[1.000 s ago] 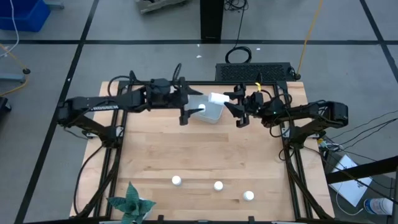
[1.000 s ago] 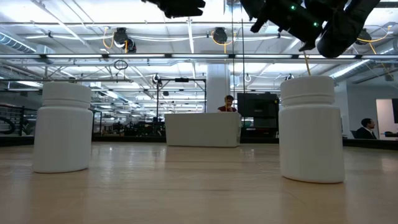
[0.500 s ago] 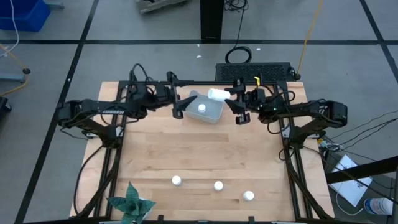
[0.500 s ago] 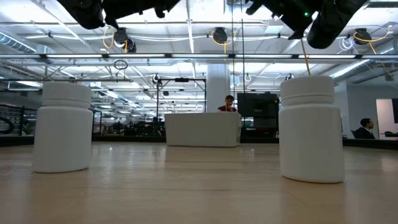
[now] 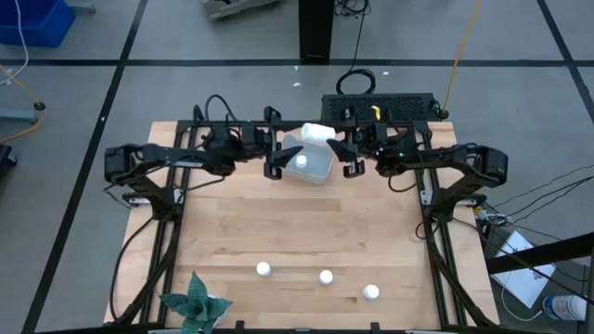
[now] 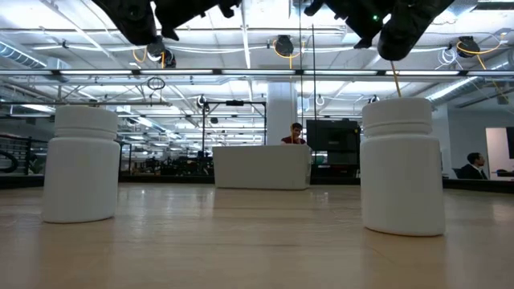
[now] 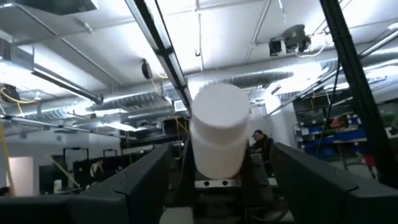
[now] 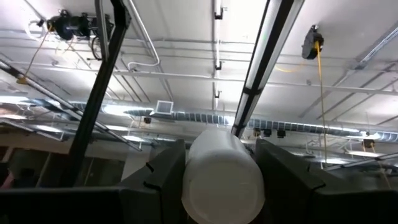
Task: Pick and place pill bottles into a basket
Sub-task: Put the white pill bottle into the gray bin
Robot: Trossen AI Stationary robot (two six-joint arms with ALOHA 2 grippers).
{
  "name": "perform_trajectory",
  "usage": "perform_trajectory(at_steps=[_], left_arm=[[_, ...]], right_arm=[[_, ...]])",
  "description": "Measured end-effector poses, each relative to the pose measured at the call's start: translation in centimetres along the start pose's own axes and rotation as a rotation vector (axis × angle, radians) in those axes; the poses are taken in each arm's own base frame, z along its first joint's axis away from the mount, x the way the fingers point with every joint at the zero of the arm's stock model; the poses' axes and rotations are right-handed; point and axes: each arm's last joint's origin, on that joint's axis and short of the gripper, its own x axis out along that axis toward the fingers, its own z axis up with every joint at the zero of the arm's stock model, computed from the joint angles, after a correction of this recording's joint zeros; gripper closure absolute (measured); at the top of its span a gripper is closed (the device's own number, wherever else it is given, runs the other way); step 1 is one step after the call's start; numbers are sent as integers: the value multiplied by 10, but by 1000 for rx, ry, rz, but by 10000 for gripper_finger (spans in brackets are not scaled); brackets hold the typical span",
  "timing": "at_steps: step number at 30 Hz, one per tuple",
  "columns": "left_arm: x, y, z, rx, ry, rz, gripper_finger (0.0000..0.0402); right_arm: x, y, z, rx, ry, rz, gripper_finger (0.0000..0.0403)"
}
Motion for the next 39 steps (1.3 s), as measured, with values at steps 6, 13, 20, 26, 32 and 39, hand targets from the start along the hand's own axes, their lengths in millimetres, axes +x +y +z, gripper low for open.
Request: perform_trajectory(at_steps=[6,13,20,26,32,39], left_arm=[[0,-1,-2,16,-77,-14,127],[4,1,5,10,-115,-25,126],[9,2,7,2,-95,-26,126],[9,3,6,5,-86,-18,126],[10,3,6,8,-84,-17,126],[18,6,8,-2,-47,-35,126]], right_arm=[[-1,-5,1,-7,4,5,239],[0,-6,3,-13,-2,8,239],[1,-6,3,-14,-5,9,239],[6,-7,7,-10,-21,31,239],[8,-7,8,-4,-21,41,239],[8,-7,7,0,-10,38,239]])
